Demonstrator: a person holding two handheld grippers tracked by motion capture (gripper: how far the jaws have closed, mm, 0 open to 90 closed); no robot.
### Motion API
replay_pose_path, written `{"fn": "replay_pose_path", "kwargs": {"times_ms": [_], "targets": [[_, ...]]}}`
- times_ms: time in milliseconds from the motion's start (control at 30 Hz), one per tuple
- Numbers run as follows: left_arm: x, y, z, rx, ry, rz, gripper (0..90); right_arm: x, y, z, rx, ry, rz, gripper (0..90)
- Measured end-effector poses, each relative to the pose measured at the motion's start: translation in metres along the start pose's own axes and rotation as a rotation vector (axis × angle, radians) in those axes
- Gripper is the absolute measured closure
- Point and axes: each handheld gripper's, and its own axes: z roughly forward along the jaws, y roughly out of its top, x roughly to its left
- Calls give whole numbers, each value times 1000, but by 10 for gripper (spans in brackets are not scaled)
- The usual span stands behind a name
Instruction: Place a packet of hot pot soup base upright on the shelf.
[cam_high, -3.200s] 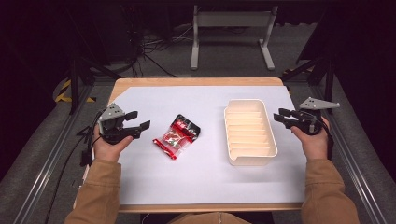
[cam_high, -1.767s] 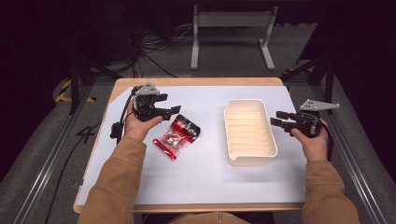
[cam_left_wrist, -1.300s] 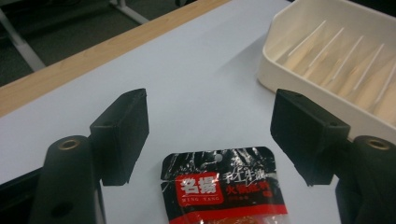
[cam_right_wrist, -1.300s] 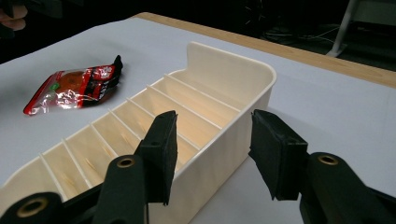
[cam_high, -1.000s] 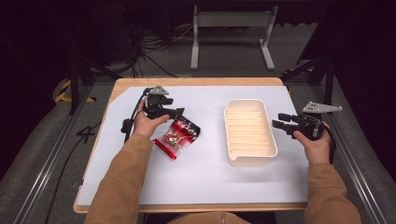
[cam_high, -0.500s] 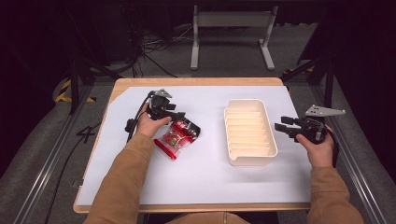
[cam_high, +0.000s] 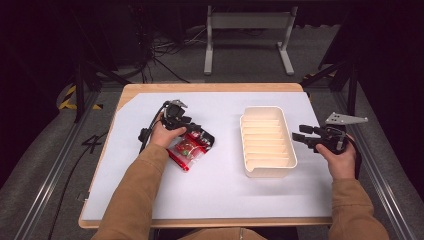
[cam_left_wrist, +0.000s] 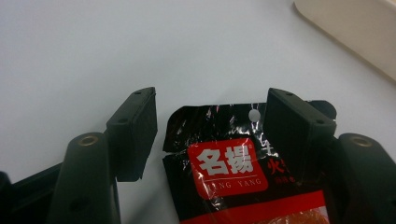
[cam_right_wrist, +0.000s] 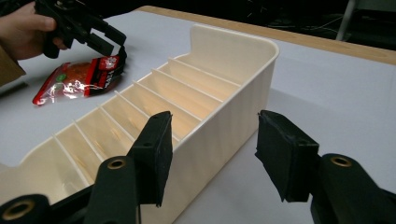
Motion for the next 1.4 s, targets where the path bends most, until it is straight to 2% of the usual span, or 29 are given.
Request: {"fn": "replay_pose_path", "kwargs": {"times_ms": [233, 333, 500, 633, 733, 800, 967, 1300, 1400], "targets": [[3, -1, 2, 8, -11, 1, 364, 0, -1, 0, -1, 12, 10, 451], [2, 0, 2, 15, -20, 4, 420, 0, -2, 0, 2, 14, 8, 451], [2, 1, 4, 34, -3, 12, 463, 1, -2, 1, 5, 20, 8, 450], [5, -1, 5, 48, 14, 8, 447, 1, -2, 2, 7, 27, 6, 447], [6, -1, 6, 40, 10, 3, 408, 2, -2, 3, 11, 33, 4, 444], [5, 0, 7, 38, 4, 15, 402, 2, -2, 4, 11, 39, 4, 443], [3, 2, 11, 59, 20, 34, 406, 3, -2, 5, 12, 44, -2, 441], [0, 1, 13, 94, 32, 47, 500, 4, -2, 6, 15, 48, -2, 440], [0, 1, 12, 97, 44, 51, 577, 4, -2, 6, 15, 47, -6, 440]]}}
